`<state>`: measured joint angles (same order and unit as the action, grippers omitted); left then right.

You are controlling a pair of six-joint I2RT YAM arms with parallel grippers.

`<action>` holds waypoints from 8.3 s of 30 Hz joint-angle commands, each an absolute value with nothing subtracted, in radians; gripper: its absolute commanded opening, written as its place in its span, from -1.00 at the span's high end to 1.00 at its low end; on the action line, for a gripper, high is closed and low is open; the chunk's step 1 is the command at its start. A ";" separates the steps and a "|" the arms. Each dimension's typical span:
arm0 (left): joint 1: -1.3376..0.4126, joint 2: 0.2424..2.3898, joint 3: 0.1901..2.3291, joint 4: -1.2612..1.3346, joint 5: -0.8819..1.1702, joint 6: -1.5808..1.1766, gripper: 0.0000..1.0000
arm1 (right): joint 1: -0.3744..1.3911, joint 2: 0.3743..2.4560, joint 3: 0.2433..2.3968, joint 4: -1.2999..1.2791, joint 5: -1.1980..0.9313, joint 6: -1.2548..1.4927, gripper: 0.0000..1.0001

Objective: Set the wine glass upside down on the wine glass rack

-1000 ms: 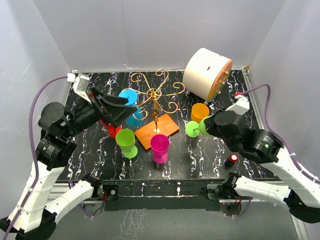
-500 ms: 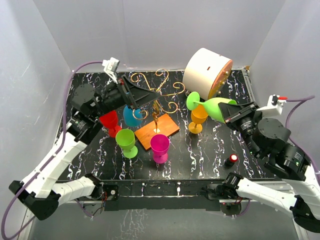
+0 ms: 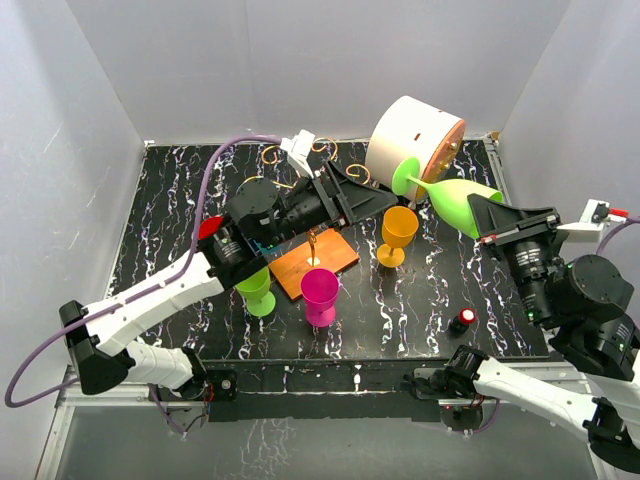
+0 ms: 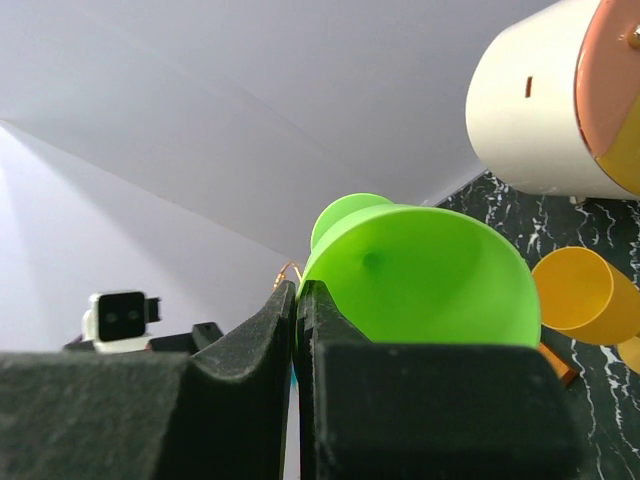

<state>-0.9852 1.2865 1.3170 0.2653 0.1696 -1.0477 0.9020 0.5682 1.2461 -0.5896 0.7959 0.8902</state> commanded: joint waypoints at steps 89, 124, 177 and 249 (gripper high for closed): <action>-1.091 1.125 1.277 0.215 0.071 -0.272 1.00 | 0.902 0.658 1.492 -0.799 0.427 0.932 -0.57; -1.091 0.871 1.093 0.082 -0.082 0.034 1.00 | 0.903 1.071 1.477 -0.479 -0.207 1.072 0.09; -1.091 0.663 1.129 -0.189 -0.344 -0.574 -0.44 | 0.902 1.060 1.342 -0.394 0.079 1.219 1.00; -1.091 0.572 1.063 -0.409 -0.767 -0.750 -0.48 | 0.902 1.330 1.488 -0.401 -0.159 1.052 1.00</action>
